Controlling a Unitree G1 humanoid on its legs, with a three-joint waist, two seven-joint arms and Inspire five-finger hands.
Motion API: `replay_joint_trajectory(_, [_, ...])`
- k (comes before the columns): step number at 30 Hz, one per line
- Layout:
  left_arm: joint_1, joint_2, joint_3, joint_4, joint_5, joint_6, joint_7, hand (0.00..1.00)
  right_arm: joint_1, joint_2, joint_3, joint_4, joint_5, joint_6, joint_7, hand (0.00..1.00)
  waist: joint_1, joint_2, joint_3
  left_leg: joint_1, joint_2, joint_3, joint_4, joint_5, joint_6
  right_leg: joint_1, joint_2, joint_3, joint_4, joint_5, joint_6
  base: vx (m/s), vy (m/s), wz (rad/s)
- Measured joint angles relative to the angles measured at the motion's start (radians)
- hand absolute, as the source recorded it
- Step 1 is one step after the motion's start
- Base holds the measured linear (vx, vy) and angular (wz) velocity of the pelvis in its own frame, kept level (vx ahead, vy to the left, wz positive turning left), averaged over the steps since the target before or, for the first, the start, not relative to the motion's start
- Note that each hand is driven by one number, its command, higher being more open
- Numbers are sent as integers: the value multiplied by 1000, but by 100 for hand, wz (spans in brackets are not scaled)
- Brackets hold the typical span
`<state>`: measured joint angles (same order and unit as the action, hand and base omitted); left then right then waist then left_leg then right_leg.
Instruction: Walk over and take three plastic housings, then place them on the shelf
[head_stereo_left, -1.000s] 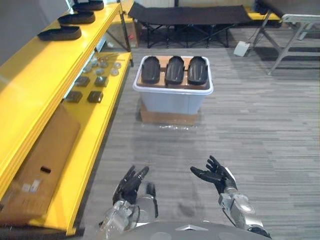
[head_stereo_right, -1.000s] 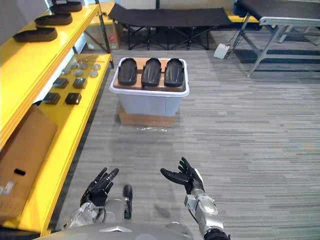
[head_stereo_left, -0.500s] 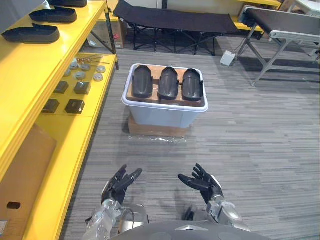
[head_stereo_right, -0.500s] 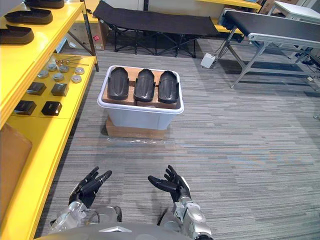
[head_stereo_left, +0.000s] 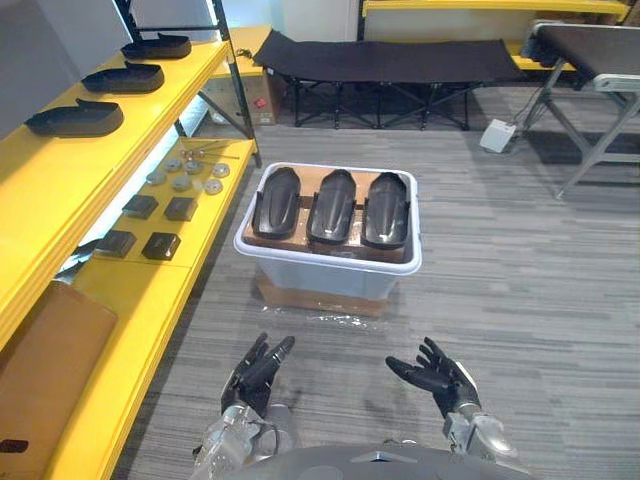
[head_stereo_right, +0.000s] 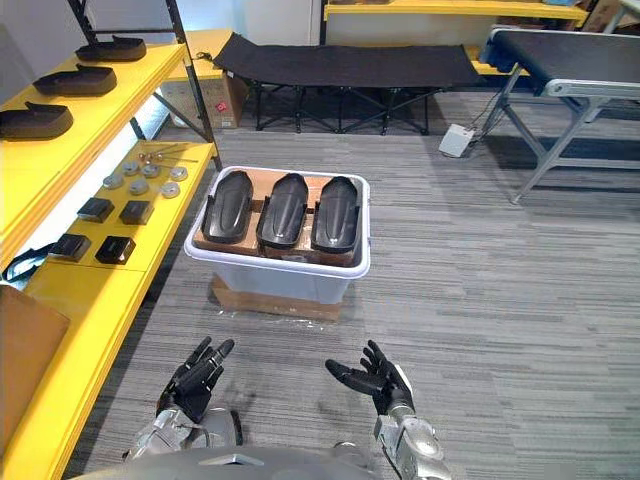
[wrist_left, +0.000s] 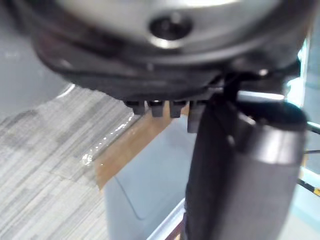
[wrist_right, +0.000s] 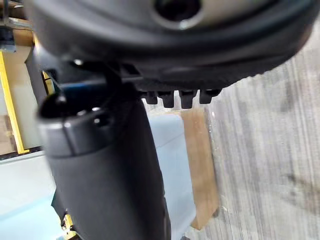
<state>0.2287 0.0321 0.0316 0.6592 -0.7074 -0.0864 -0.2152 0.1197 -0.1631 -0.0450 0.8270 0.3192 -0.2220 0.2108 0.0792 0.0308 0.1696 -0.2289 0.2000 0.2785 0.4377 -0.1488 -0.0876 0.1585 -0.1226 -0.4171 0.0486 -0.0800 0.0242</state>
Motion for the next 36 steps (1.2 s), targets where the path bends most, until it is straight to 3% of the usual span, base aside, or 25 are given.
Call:
replay_joint_trajectory(1, [3,-3,0,-7,2,-1,-4,100,-4,-1,1,-5,0,-13,-4,100,11,8,2,-3,-24,7,-160,102,-9,7,6,-3,-1,-4,27,360,139,-4])
replay_joint_trajectory(2, [11,-7,0,-13,3,-3,-7,100,-5,-7,2,-13,0,-23,-6,100,25,27,6,3,-32,8,-247,251,16,21,23,4,-1,-20,50,303,132,-20])
replay_joint_trajectory(3, [10,-7,5,-10,5,-3,-9,100,-11,5,10,-11,1,-24,-14,100,31,22,10,21,-40,14,-250,260,95,34,16,12,-2,-25,60,298,135,-17])
replay_joint_trajectory(5, [-5,19,9,-22,12,-9,-16,100,-19,33,60,-51,1,-25,-23,100,33,-47,25,38,-84,43,-271,221,86,42,-23,5,-18,-32,75,252,80,-8])
replay_joint_trajectory(6, [-12,32,8,-21,12,-12,-16,100,-27,42,70,-67,1,-31,-25,100,33,-63,32,35,-96,56,-250,194,100,52,-41,3,-22,-34,84,233,51,-12])
replay_joint_trajectory(9, [-14,20,11,-33,37,-28,0,100,-29,42,76,-96,6,-62,-56,100,32,-52,34,50,-104,72,-175,95,122,45,-91,-7,82,-47,107,219,73,-15])
replay_joint_trajectory(11, [0,16,15,-58,51,-29,7,100,-2,45,76,-169,21,-76,-75,100,25,-42,34,82,-106,77,-187,83,124,2,-122,-9,214,-49,107,132,128,-14])
replay_joint_trajectory(13, [34,33,23,-142,45,-27,31,100,59,61,75,-346,20,-91,-87,100,9,-61,32,120,-112,85,-218,82,142,-61,-168,-14,354,-42,104,151,128,-14])
replay_joint_trajectory(14, [36,42,26,-156,41,-27,39,100,66,63,74,-385,19,-93,-87,100,1,-66,29,122,-109,83,-220,78,140,-65,-173,-21,360,-50,97,140,15,-13])
replay_joint_trajectory(16, [15,76,27,-158,-1,-27,64,100,80,62,47,-533,20,-99,-53,100,-16,-66,29,139,-93,80,-250,75,127,-91,-162,-33,305,-82,52,120,-34,-8])
replay_joint_trajectory(19, [0,103,55,-145,-52,-49,76,100,125,62,18,-689,20,-100,-7,100,-44,-66,28,146,-75,41,-262,88,89,-121,-133,12,210,-72,62,116,-120,34])
replay_joint_trajectory(20, [6,116,67,-110,-80,-65,77,100,157,62,7,-734,21,-98,21,100,-50,-102,9,159,-87,23,-268,102,77,-121,-123,41,133,15,73,132,-169,51])
replay_joint_trajectory(21, [10,124,75,-101,-86,-68,76,100,169,62,4,-749,23,-93,33,100,-50,-121,6,165,-95,20,-268,106,70,-123,-124,43,119,54,87,119,-173,43])
replay_joint_trajectory(22, [11,124,86,-80,-90,-70,76,100,178,58,-4,-758,26,-87,48,100,-49,-124,4,171,-93,11,-268,107,61,-103,-124,34,118,36,95,116,-176,13])
replay_joint_trajectory(25, [72,65,111,-47,-147,-74,72,100,179,40,-34,-796,57,-39,69,100,-29,-103,-2,177,-50,7,-313,139,17,-74,-58,28,26,36,93,116,-210,-3])
replay_joint_trajectory(29, [137,-2,131,0,-163,-87,28,100,184,30,-78,-793,59,36,36,100,-28,-85,-2,176,-17,8,-326,150,-5,-60,-20,3,-1,31,79,40,-125,5])
replay_joint_trajectory(36, [123,24,88,-3,-139,-86,-41,100,65,-9,-104,-642,53,43,-153,100,-27,-66,21,178,-32,16,-318,152,5,-57,-50,-17,21,20,77,-30,13,3])
